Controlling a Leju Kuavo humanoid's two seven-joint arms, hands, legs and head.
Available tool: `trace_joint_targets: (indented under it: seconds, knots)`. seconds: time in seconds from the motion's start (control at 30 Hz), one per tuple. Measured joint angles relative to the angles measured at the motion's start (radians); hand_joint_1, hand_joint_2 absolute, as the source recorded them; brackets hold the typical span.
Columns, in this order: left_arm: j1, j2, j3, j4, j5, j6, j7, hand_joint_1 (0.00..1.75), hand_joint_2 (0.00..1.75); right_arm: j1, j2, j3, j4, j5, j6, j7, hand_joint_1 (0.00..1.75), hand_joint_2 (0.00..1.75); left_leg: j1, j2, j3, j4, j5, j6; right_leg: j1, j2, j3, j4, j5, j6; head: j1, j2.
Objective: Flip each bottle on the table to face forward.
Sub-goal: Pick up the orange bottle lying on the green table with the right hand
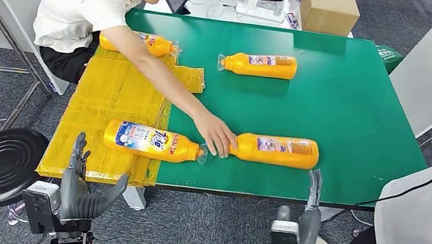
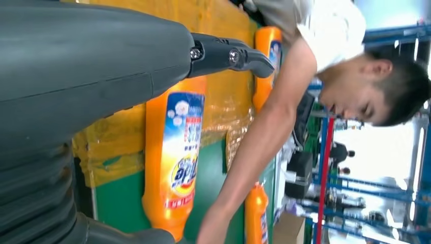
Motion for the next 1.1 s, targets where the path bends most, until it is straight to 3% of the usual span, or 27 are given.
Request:
trace_joint_targets:
  seconds: [0.23,0.37,0.6,0.9,1.1]
  knots:
    - [-0.006,-0.004,0.007,-0.002,-0.037,-0.011,-0.017,0.00,1.75,-0.032,-0.094,-0.002,0.055,0.381,-0.074,0.127,0.00,1.75,0.000,0.000,0.000,0.000,0.000,0.000,0.000,0.000,0.000,0.000,0.000,0.000,0.000,0.000]
    - [-0.019,-0.004,0.008,0.002,-0.002,-0.057,0.036,0.00,1.75,-0.068,-0.153,-0.009,0.138,0.520,-0.076,0.172,0.00,1.75,0.000,0.000,0.000,0.000,0.000,0.000,0.000,0.000,0.001,0.000,0.000,0.000,0.000,0.000]
    - [-0.042,-0.004,0.007,0.026,-0.003,-0.051,0.086,0.00,1.75,-0.172,-0.248,-0.009,0.263,0.615,-0.074,0.238,0.00,1.75,0.000,0.000,0.000,0.000,0.000,0.000,0.000,0.000,0.001,0.000,0.001,0.000,0.000,0.000]
    - [-0.054,-0.004,0.001,0.044,-0.032,-0.031,0.087,0.00,1.75,-0.273,-0.305,0.007,0.363,0.715,-0.024,0.321,0.00,1.75,0.000,0.000,0.000,0.000,0.000,0.000,0.000,0.000,0.000,0.000,0.001,0.000,0.000,0.000]
    - [-0.071,-0.010,-0.004,0.055,-0.059,-0.018,0.087,0.00,1.75,-0.392,-0.350,0.022,0.509,0.705,0.037,0.330,0.00,1.75,-0.001,0.000,0.000,0.000,0.000,0.001,-0.001,0.000,0.001,0.000,0.001,0.001,0.000,0.000]
